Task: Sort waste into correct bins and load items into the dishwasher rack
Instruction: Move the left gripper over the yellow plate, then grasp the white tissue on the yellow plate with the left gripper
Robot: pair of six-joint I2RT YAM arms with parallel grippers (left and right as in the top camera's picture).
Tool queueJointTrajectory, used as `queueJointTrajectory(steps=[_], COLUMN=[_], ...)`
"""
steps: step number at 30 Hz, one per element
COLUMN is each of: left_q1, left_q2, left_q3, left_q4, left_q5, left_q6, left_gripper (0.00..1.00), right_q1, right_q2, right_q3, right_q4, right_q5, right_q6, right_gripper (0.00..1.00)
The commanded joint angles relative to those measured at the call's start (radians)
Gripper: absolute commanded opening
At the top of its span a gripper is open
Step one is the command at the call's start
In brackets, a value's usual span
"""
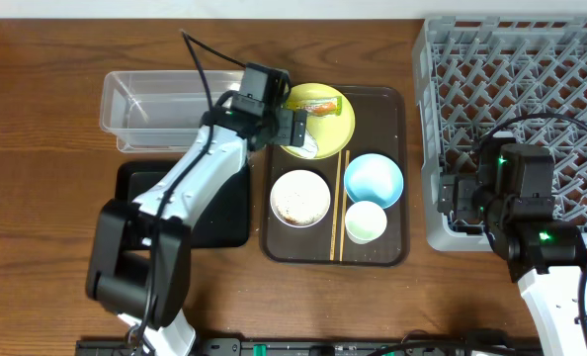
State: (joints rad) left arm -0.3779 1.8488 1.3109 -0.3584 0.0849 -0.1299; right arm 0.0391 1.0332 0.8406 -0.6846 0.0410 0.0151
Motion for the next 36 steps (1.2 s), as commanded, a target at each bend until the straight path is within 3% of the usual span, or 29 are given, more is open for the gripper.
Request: queueJointTrajectory(steps=[1,11,15,30,36], left_q1=[-0.026,-0.057,-0.058,-0.056,-0.078], left_q2=[0.043,0.084,0.067,-0.118,-0.166], left_q3=[0.013,0.014,0.014,0.014,0.014], left_q4=[0.01,0.034,0.016,0.001,0.001], left_q5=[0.0,-0.005,-0.089,-0.15,-0.111], left_q6=[0.005,0.006,0.006,0.051,0.047], left_gripper=[0.97,0.92,0.93,0.93,0.93], right_q1=[0.014,0.014,0.014,0.014,0.014], right_q2=[-0.002,-0.002,-0.002,-0.002,0.001], right_q3=[0.021,0.021,0.021,0.021,0.021], right_q4=[-0.001,-0.004,-0.005,-0.01,-0.01], right_q5=[-0.001,-0.001,-0.001,-0.001,-0.001], right_q6=[0.014,0.014,0.014,0.014,0.014], right_gripper=[0.99,0.99,0.99,0.99,0.99])
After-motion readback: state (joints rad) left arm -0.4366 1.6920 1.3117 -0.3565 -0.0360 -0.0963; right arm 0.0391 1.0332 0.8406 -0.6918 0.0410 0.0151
